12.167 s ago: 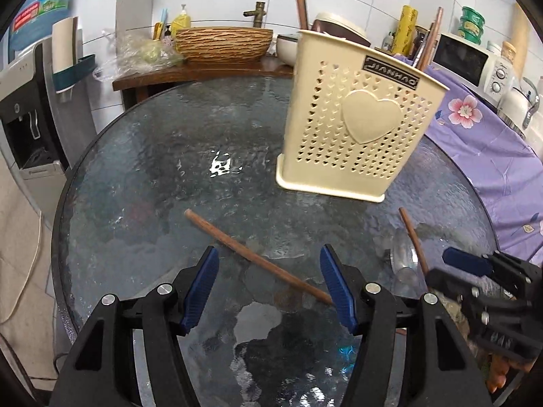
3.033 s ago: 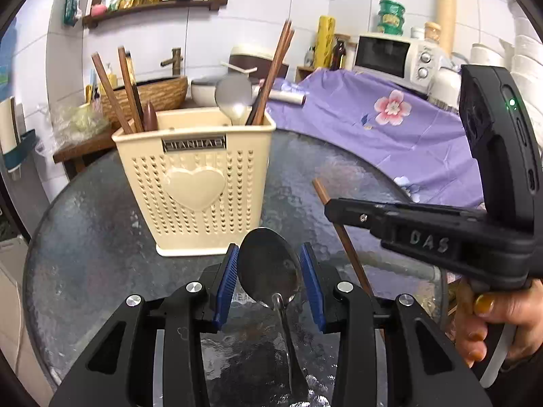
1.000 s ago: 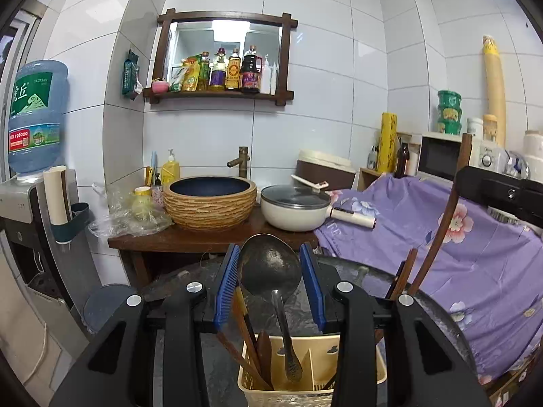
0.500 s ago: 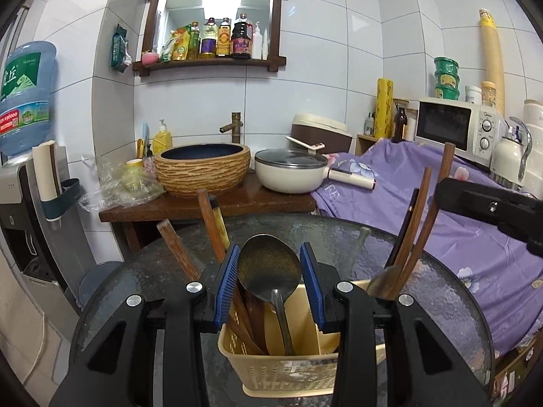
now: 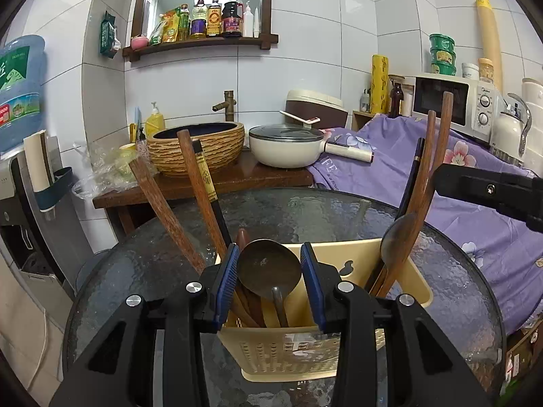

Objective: Organize utensils

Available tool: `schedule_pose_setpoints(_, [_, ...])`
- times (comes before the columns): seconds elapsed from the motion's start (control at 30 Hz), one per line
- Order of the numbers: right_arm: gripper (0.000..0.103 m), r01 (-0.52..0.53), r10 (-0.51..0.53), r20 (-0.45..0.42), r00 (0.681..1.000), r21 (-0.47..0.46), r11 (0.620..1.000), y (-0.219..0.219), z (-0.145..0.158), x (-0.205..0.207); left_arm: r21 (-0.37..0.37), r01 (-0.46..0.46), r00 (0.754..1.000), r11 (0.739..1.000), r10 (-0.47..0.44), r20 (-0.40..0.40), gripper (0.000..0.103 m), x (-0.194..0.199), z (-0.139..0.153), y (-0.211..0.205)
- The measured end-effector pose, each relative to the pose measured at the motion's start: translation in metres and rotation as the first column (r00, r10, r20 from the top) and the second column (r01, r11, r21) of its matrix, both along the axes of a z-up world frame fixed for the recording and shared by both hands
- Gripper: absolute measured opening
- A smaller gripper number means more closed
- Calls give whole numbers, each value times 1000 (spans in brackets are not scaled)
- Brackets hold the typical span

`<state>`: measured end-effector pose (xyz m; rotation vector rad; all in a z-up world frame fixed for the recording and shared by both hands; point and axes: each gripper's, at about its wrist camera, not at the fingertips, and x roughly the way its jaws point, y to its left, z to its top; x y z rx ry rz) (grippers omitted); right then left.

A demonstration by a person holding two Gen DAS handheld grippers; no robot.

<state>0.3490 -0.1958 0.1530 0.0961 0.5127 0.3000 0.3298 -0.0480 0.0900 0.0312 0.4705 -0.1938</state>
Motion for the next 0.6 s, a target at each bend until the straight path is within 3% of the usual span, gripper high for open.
schedule_pose_setpoints(0.2, [7,8,-7,9,1000,-11,1000,0,-1,-1,-9,6,1000,1000,-6,-1,38,-2,-1,1])
schedule_pose_setpoints(0.4, [10,4,-4,41,999,1,1000,-6,5,-13,-57,23,999,998,-21,31,55,-17,11,9])
schedule_pose_setpoints(0.43, [21,5,-5,49,999,4,1000,-7,5,-17,-75,27,999,997,-24,39,57,-23,14,14])
schedule_pose_setpoints(0.47, [43,7,-7,58,998,8,1000,-9,6,-21,-85,28,999,996,-24,44,61,-27,16,16])
schedule_pose_setpoints(0.5, [53,13,-14,78,997,15,1000,-13,6,-29,-96,26,999,995,-22,50,64,-33,18,19])
schedule_pose_setpoints(0.53, [62,26,-28,103,994,20,999,-15,6,-38,-109,22,998,994,-15,64,68,-43,20,24])
schedule_pose_setpoints(0.6, [62,42,-43,131,990,11,999,-18,4,-53,-113,21,996,993,-10,93,74,-60,22,31])
